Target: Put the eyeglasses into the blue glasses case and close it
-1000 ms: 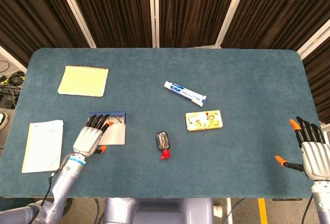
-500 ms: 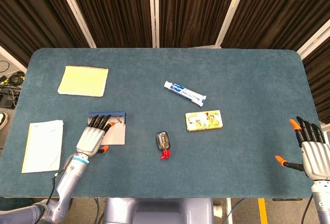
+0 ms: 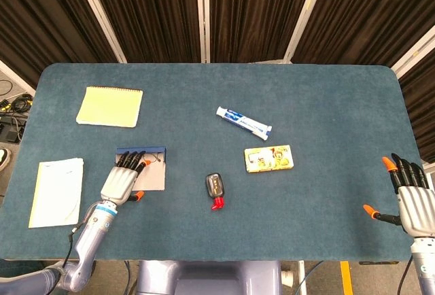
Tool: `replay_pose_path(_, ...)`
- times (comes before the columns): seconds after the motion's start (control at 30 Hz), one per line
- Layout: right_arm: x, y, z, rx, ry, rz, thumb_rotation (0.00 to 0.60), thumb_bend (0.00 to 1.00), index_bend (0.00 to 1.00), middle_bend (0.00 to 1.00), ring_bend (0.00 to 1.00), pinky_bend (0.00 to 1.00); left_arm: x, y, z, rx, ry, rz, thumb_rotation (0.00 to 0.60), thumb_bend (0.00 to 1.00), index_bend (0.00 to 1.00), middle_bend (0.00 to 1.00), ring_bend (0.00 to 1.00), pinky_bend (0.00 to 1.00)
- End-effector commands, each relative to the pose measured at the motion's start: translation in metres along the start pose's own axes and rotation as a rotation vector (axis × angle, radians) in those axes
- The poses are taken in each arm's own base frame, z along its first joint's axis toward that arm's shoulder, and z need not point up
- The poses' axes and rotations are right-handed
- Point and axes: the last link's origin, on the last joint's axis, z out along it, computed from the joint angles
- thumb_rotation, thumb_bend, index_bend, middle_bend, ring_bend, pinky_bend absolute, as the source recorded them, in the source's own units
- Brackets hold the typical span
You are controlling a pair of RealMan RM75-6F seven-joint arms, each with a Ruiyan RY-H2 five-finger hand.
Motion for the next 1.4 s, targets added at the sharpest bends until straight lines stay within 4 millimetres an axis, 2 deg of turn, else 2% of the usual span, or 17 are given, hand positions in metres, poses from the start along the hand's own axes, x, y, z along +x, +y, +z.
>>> replay_pose_path(0.03, 0.0, 0.0, 0.0, 0.0, -0.001, -0.001, 0.6, 0.0, 0.0, 0.0, 0.0, 0.0, -0.001, 0.0, 0.0, 0.002, 0.0, -0.002, 0.6, 0.24, 0.19, 0.0, 0.0, 0.0)
replay_pose_path(0.17, -0.001, 0.0, 0.0, 0.0, -0.002, -0.001, 0.6, 0.0, 0.0, 0.0, 0.0, 0.0, -0.002, -0.002, 0.001, 0.002, -0.002, -0.002, 0.6, 0.3, 0.19, 0.0, 0.0, 0.0)
replay_pose_path(0.33, -0.001, 0.0, 0.001, 0.0, -0.004, -0.001, 0.6, 0.0, 0.0, 0.0, 0.0, 0.0, -0.002, -0.002, 0.001, -0.003, 0.0, -0.005, 0.6, 0.42, 0.21, 0.0, 0.0, 0.0)
replay_pose_path(0.5, -0.001, 0.0, 0.001, 0.0, -0.006, 0.0, 0.6, 0.0, 0.0, 0.0, 0.0, 0.0, 0.002, -0.004, 0.0, -0.004, 0.015, -0.008, 0.6, 0.48, 0.22, 0.0, 0.0, 0.0)
replay_pose_path(0.9, -0.002, 0.001, 0.001, -0.004, -0.008, 0.0, 0.6, 0.0, 0.0, 0.0, 0.0, 0.0, 0.017, -0.011, 0.008, 0.021, 0.038, -0.028, 0.6, 0.5, 0.24, 0.0, 0.0, 0.0)
replay_pose_path(1.4, -0.003, 0.003, 0.003, -0.014, -0.013, -0.007, 0.6, 0.0, 0.0, 0.0, 0.0, 0.0, 0.036, -0.006, 0.034, 0.04, 0.067, -0.004, 0.6, 0.5, 0.26, 0.0, 0.0, 0.0)
